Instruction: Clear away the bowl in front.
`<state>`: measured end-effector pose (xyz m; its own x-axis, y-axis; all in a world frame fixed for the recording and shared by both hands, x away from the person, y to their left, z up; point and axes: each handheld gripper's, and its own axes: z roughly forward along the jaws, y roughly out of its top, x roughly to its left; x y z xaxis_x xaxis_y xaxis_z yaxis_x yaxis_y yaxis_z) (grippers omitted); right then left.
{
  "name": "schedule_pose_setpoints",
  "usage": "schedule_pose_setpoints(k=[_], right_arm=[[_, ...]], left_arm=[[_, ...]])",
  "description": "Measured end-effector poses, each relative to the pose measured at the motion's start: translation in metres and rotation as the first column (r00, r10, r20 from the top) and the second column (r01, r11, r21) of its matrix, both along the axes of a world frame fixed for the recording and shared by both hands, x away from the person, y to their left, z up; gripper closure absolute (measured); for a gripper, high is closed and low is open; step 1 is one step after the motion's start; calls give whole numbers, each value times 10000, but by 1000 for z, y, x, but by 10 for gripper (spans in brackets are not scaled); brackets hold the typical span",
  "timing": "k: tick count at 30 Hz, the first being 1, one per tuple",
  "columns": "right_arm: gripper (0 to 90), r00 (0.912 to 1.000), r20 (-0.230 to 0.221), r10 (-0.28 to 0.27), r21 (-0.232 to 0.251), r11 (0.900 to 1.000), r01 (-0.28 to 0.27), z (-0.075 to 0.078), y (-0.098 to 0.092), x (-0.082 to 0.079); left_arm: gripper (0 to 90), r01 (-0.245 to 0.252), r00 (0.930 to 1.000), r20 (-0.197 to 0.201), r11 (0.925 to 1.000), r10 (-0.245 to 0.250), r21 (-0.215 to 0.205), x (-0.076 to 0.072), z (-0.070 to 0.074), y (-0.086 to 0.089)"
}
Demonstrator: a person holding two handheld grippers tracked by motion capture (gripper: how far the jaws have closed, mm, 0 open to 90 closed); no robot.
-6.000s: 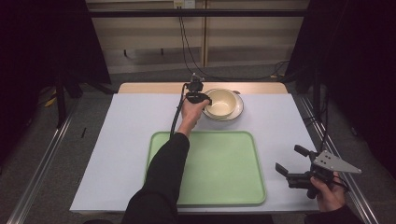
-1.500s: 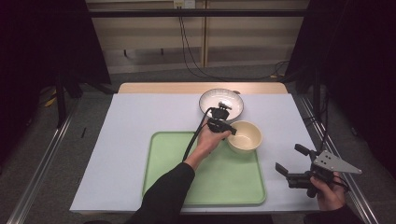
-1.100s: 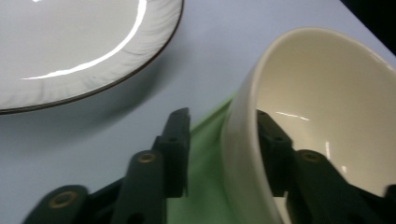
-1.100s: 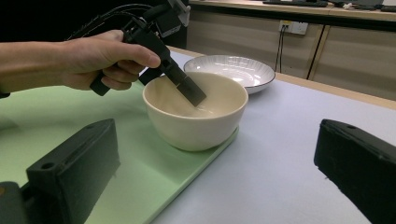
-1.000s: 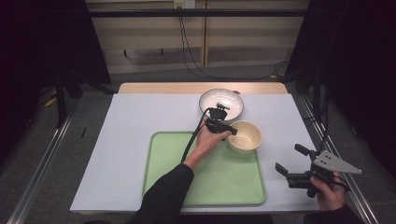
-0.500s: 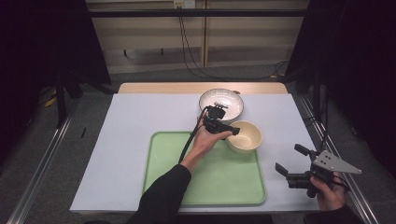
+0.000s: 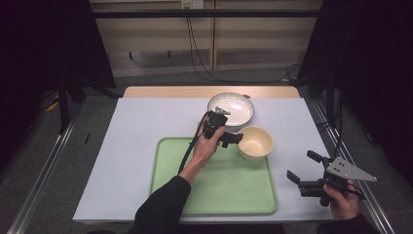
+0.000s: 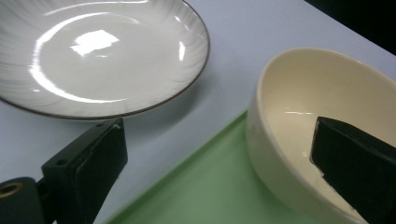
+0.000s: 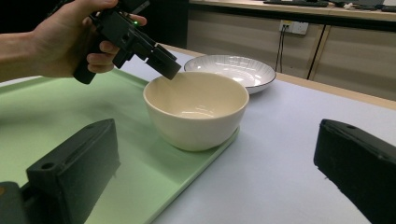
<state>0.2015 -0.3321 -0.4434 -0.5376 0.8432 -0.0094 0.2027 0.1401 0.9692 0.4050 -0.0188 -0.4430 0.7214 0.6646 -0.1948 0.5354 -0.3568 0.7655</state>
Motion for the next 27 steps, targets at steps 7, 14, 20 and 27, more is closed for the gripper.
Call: schedule_pose_setpoints(k=[7,14,20,27], right_arm=[[0,10000,-29,54,-76,10000,-54,0,0,1],[0,10000,-51,6,-29,10000,-6,0,0,0],[0,10000,-56,13,-46,10000,-13,0,0,1],[0,10000,3,25,-55,10000,-25,0,-1,1]], left_arm=[[25,-273,9957,880,9994,291,-214,-10,3,20],[25,-561,9870,1484,9976,616,-406,-18,10,43],[23,-660,9825,1718,9972,712,-361,-24,18,61],[25,-831,9810,1716,9953,905,-500,-34,31,90]])
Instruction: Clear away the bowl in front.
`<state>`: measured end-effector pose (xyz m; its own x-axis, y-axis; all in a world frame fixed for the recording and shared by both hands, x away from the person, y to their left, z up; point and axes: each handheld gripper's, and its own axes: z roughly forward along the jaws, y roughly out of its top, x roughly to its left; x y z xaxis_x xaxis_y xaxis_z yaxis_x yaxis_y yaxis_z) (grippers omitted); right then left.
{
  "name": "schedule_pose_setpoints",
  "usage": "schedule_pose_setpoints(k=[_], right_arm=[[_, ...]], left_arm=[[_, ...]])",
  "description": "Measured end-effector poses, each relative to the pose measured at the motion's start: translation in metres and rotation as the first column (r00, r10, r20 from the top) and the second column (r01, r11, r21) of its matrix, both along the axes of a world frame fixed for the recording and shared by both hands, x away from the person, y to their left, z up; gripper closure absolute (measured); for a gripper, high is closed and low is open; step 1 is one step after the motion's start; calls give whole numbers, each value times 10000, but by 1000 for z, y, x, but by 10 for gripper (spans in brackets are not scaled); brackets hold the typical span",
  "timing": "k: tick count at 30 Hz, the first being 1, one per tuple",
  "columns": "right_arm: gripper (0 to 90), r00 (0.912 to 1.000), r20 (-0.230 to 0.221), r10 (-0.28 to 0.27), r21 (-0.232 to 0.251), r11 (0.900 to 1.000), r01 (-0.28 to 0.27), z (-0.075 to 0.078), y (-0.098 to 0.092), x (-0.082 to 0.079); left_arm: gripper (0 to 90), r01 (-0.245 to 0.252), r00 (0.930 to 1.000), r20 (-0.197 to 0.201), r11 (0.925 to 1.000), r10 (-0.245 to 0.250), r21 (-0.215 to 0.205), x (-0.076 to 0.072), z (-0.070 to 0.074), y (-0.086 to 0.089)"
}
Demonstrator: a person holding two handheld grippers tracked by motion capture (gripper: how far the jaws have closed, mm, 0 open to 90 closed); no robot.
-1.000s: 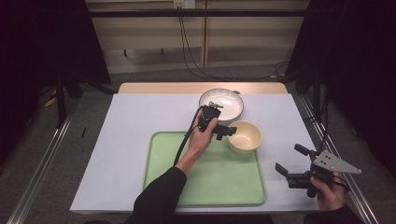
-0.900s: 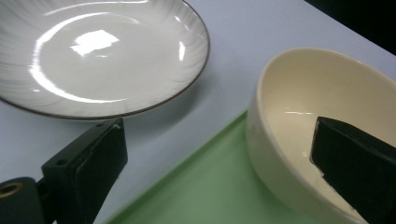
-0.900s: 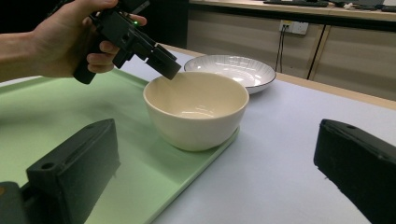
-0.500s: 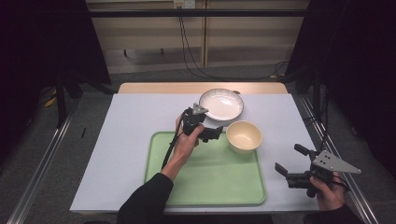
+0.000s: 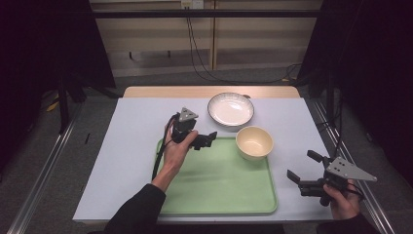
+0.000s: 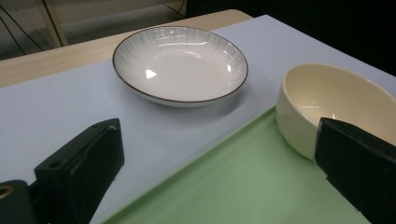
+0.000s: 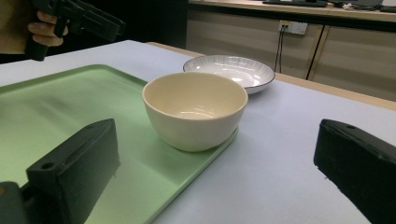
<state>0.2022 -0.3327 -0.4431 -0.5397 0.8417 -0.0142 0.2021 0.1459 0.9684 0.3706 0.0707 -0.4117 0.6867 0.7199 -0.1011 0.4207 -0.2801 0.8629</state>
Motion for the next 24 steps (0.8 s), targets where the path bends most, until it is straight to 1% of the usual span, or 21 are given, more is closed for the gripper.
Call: schedule_pose_setpoints(k=[1,2,3,4,5,6,7,8,11,12,13,14,15,17,18,19,20,21,23,24], right_arm=[[0,10000,0,0,0,10000,0,0,0,0],[0,10000,-5,-28,-9,10000,28,0,0,0],[0,10000,-28,14,-16,10000,-14,0,0,0],[0,10000,-24,-28,-12,10000,28,0,0,0],[0,10000,-24,-28,-12,10000,28,0,0,0],[0,10000,-29,8,7,10000,-8,0,0,0],[0,10000,-15,-24,18,10000,24,0,1,0],[0,10000,-10,15,33,10000,-15,0,1,0],[0,10000,-9,-28,17,10000,28,0,1,0],[0,10000,16,-27,-5,10000,27,0,1,0],[0,10000,10,-33,4,10000,33,0,1,0],[0,10000,10,-33,4,10000,33,0,1,0],[0,10000,8,-39,13,10000,39,0,1,0],[0,10000,9,-38,10,10000,38,0,1,0],[0,10000,27,-3,23,10000,3,0,1,0],[0,10000,-5,-21,8,10000,21,0,1,0],[0,10000,34,-26,-5,10000,26,0,1,0],[0,10000,31,-36,1,10000,36,0,1,0],[0,10000,-25,-45,10,10000,45,0,1,0],[0,10000,-5,-37,24,10000,37,0,1,0]], left_arm=[[25,0,10000,0,10000,0,0,0,0,0],[25,-137,9999,66,9998,138,-123,-2,1,3],[24,-128,9998,142,9997,131,-204,-3,2,7],[24,-171,9997,163,9991,177,-397,-6,5,12],[27,-171,9997,163,9991,177,-397,-6,5,12],[27,-386,9987,298,9977,402,-552,-9,7,16],[31,-430,9980,435,9976,455,-550,-11,8,20],[25,-367,9976,567,9980,396,-512,-16,10,25],[25,-276,9978,583,9978,311,-607,-20,11,30],[23,-344,9971,660,9970,390,-694,-25,12,35],[23,-344,9971,660,9970,390,-694,-25,12,35],[23,-366,9968,686,9961,421,-803,-27,12,37],[20,-361,9965,725,9963,418,-778,-29,13,40],[20,-503,9953,795,9964,556,-678,-32,14,44],[20,-520,9954,763,9964,571,-670,-33,15,47],[20,-727,9950,634,9945,775,-754,-35,16,52],[23,-817,9946,574,9931,866,-839,-35,17,55],[21,-845,9946,513,9912,901,-1017,-36,17,59],[20,-1047,9918,633,9897,1112,-972,-40,19,70],[19,-1047,9918,633,9897,1112,-972,-40,19,70]])
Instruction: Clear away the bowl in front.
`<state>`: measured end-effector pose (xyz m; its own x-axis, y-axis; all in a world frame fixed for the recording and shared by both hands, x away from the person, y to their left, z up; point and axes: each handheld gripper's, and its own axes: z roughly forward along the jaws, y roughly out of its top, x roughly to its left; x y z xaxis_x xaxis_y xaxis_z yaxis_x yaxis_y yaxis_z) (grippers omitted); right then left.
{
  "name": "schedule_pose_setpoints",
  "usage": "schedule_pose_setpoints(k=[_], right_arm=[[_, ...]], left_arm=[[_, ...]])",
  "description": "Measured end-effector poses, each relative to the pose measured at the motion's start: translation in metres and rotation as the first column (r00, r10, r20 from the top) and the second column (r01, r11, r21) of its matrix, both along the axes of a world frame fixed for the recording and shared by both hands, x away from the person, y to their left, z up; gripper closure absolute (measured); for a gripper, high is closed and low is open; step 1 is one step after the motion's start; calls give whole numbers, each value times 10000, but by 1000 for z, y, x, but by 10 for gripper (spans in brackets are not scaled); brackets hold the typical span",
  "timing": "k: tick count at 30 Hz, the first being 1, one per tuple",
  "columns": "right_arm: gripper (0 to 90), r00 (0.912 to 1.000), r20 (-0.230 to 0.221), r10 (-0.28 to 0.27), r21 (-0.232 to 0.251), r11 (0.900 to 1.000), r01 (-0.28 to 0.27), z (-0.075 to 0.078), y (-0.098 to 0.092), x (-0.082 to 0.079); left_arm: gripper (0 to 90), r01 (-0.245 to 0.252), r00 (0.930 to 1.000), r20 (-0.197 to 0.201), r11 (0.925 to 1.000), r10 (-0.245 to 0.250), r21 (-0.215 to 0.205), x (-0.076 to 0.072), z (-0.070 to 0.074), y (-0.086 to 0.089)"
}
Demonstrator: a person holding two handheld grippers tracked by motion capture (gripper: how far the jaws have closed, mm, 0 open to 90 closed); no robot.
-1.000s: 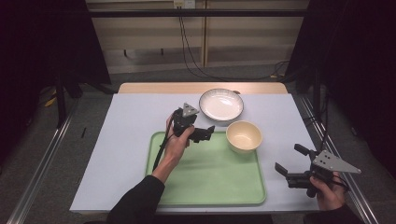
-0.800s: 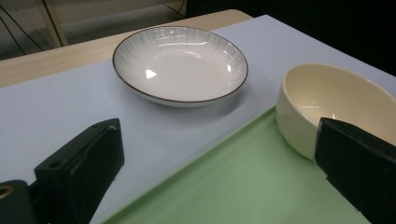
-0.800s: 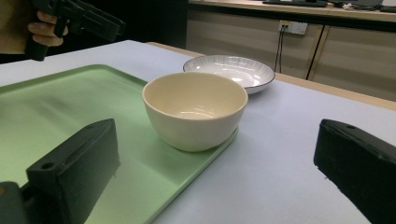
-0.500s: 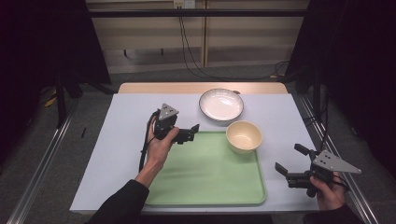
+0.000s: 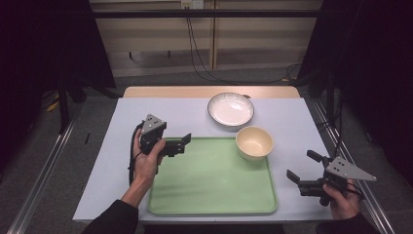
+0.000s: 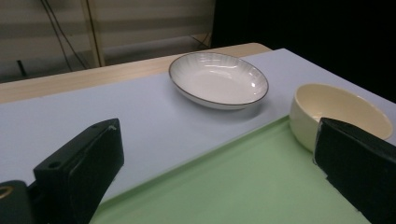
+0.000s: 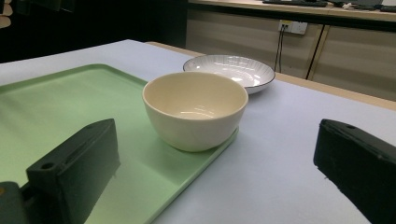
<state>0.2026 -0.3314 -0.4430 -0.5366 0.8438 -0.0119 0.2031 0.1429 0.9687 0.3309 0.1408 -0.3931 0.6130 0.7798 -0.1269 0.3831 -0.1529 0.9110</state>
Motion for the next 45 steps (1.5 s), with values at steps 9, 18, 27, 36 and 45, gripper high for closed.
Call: schedule_pose_setpoints(k=[9,18,27,36,45], right_arm=[[0,10000,-50,-16,-21,10000,16,0,0,0],[0,10000,-69,-24,-38,10000,24,-1,1,1],[0,10000,-22,44,4,10000,-44,-1,0,1],[0,10000,-65,-6,36,10000,7,-1,1,1],[0,9998,-176,-57,1,10000,57,-2,3,2]], left_arm=[[19,-393,9992,93,9992,393,6,-17,-3,35],[18,-1011,9949,67,9949,1011,62,-37,-12,68],[17,-1386,9887,630,9895,1359,400,-63,-23,76],[13,-1633,9865,154,9866,1633,-42,-97,-33,92],[19,-2089,9779,92,9773,2087,365,-108,-43,109]])
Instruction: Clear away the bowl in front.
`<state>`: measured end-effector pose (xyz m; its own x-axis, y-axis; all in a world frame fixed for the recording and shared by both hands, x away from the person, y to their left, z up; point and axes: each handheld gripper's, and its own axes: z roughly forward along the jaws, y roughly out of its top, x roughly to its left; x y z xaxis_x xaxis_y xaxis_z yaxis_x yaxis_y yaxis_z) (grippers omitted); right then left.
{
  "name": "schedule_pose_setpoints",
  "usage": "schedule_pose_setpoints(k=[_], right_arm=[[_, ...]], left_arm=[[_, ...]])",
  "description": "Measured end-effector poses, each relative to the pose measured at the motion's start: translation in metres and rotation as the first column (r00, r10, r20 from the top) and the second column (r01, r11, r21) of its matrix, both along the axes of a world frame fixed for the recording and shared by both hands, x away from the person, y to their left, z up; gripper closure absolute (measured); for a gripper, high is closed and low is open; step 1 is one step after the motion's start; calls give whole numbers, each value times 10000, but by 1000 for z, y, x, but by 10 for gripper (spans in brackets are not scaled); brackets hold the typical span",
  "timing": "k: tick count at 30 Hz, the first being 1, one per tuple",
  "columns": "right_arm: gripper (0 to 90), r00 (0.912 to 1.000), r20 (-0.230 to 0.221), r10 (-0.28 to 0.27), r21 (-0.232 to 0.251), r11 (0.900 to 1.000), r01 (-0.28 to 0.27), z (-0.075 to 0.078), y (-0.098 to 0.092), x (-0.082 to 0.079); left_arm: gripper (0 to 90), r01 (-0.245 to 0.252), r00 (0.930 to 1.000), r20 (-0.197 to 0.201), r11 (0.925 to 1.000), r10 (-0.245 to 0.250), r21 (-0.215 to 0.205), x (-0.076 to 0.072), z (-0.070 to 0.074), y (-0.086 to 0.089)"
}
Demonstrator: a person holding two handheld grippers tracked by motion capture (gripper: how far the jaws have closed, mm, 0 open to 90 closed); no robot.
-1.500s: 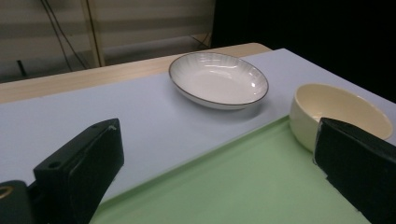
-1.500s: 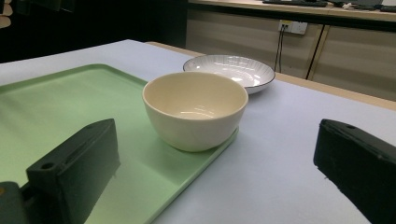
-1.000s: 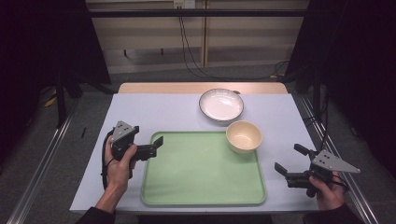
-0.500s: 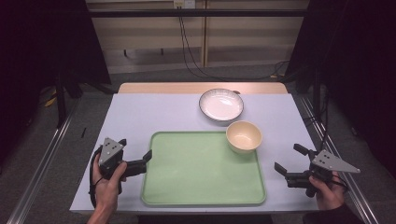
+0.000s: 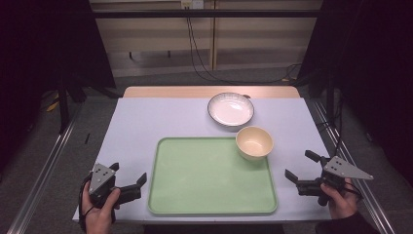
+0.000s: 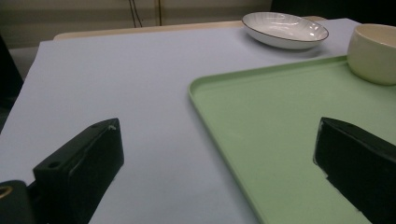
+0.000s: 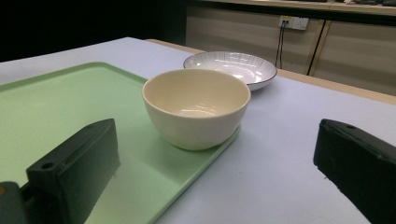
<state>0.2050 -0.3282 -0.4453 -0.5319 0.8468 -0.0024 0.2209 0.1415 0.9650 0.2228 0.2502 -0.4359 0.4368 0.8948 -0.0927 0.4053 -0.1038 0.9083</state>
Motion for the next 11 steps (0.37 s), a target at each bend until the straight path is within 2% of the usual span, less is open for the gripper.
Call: schedule_pose_setpoints(k=[11], right_arm=[[0,9997,-205,-92,-198,9998,88,-3,1,3]], left_arm=[[19,195,9997,-116,9997,-197,-113,7,-1,-3]])
